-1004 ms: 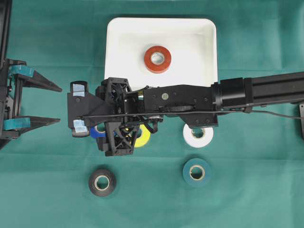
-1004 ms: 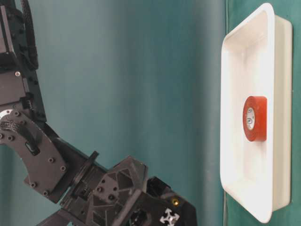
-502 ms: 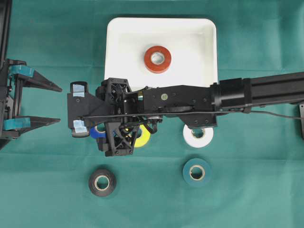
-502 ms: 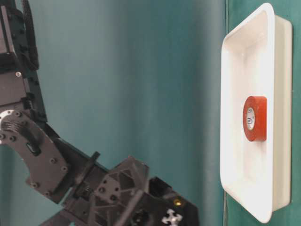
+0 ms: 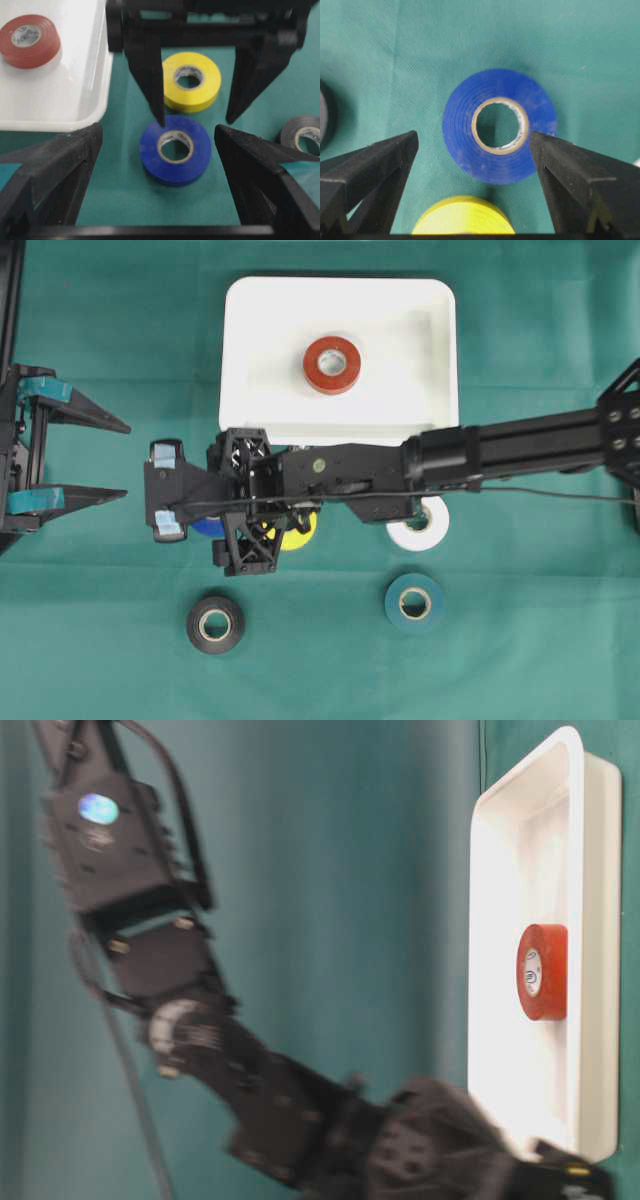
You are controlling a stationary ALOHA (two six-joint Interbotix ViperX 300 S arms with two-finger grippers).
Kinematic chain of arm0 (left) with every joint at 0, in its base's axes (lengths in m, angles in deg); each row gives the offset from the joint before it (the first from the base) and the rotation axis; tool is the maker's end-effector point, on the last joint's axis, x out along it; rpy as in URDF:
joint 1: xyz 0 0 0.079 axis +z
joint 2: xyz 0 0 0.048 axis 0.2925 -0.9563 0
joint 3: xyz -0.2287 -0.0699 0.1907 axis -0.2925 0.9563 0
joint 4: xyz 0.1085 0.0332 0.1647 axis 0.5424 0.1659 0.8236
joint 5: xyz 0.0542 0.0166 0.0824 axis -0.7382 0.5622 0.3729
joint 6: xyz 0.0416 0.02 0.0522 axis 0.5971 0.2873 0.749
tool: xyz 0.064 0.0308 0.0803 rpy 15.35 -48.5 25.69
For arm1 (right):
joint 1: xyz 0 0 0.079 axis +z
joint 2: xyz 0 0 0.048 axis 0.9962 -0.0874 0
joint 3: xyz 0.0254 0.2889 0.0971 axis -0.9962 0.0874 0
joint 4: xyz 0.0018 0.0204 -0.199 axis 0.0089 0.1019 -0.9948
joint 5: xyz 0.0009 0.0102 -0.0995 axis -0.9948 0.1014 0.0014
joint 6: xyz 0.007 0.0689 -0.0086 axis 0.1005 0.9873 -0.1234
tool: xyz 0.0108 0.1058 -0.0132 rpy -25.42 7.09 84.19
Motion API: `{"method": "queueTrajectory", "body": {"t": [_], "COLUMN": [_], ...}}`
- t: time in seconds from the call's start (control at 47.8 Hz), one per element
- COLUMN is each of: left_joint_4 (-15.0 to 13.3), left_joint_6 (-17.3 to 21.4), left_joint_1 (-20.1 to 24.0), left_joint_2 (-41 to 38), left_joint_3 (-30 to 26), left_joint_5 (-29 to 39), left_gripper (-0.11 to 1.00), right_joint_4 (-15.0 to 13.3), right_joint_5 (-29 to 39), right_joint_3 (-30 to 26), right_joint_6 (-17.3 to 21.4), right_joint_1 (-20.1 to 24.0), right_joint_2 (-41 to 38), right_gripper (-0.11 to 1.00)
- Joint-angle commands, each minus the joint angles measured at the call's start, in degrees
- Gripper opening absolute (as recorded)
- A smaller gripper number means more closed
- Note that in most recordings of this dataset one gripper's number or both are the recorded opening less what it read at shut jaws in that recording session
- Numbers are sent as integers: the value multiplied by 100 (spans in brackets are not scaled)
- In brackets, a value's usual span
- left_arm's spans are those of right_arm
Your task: Pick up the tape from a random location and place it into the white case.
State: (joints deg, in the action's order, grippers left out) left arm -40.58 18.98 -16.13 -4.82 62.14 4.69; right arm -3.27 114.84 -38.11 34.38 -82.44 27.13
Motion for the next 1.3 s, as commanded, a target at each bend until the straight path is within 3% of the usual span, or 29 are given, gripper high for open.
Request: {"method": "queueTrajectory", "body": {"t": [0.0, 0.46, 0.962, 1.066, 1.192, 1.276], "left_joint_4": [-9, -9, -9, -9, -9, -9], "left_joint_6": [0, 0, 0, 0, 0, 0], "left_joint_1": [0, -9, 0, 0, 0, 0], "left_joint_2": [-53, -62, -62, -62, -62, -62], "left_joint_3": [-62, -53, -44, -44, -44, -44], "left_joint_5": [-18, -26, -18, -18, -18, -18], "left_gripper": [97, 97, 97, 97, 97, 97], "right_joint_4": [26, 44, 44, 53, 53, 44], "right_joint_5": [-132, -554, -571, -598, -677, -721], "right_joint_3": [-132, -132, -132, -132, -132, -132], "right_joint_6": [53, 202, 211, 211, 211, 211], "right_joint_1": [18, 35, 44, 53, 53, 53], "right_joint_2": [-18, -501, -580, -580, -580, -580], "right_gripper": [92, 91, 87, 79, 55, 53]}}
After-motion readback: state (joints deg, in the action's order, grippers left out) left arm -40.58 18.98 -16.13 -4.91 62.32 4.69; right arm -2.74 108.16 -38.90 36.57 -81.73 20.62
